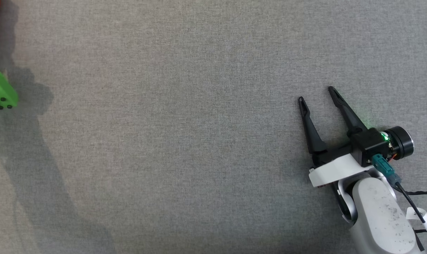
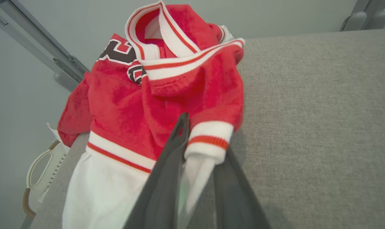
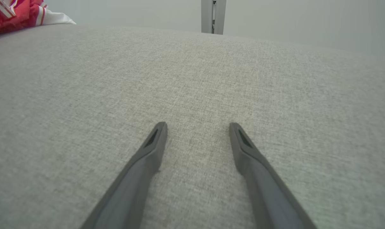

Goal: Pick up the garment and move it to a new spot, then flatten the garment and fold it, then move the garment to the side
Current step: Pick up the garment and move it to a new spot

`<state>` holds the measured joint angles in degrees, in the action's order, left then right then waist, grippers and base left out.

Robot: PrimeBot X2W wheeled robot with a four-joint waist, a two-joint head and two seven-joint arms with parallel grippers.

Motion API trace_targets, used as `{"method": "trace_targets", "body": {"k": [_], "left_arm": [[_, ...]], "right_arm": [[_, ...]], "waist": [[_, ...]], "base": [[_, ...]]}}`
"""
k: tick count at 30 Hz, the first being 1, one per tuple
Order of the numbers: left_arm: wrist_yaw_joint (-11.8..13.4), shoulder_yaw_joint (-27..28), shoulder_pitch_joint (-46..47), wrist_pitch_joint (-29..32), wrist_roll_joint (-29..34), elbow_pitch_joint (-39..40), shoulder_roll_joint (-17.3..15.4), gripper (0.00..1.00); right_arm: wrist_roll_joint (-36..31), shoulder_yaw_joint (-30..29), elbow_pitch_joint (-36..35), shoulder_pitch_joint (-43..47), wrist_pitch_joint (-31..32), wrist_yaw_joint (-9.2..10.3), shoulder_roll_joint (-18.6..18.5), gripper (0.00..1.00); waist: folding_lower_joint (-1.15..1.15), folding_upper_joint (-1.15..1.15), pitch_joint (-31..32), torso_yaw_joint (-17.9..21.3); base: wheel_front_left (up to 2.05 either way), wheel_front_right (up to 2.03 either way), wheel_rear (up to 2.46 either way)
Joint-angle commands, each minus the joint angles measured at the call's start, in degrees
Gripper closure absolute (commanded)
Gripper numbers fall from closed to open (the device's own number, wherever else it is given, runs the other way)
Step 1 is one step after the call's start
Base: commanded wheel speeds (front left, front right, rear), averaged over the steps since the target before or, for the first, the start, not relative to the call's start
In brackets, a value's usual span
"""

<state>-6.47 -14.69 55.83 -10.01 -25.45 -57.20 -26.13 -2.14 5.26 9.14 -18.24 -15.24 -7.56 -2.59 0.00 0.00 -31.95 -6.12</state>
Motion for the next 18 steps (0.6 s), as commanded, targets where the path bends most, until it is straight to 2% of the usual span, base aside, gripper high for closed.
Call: {"method": "trace_targets", "body": {"k": [1,9,18], "left_arm": [[0.19,-0.33,0.94,-0.93,0.39,-0.21,-0.16,1.0],[-0.41,-1.51,1.93,-4.09,1.5,0.2,-1.73,1.0],[-0.98,-7.0,4.32,-4.35,3.8,6.14,-2.8,1.0]], "right_arm": [[0.22,-0.58,1.86,-0.23,0.26,0.14,-0.57,0.0],[2.18,0.52,3.48,0.25,0.13,0.13,-0.5,0.0],[6.02,1.35,4.74,2.67,0.1,0.12,-0.42,0.0]], "waist": [[0.0,0.0,0.55,-0.02],[0.0,0.0,4.88,0.84],[0.0,0.0,15.33,3.58]], "base": [[0.0,0.0,0.0],[0.0,0.0,0.0],[0.0,0.0,0.0]]}}
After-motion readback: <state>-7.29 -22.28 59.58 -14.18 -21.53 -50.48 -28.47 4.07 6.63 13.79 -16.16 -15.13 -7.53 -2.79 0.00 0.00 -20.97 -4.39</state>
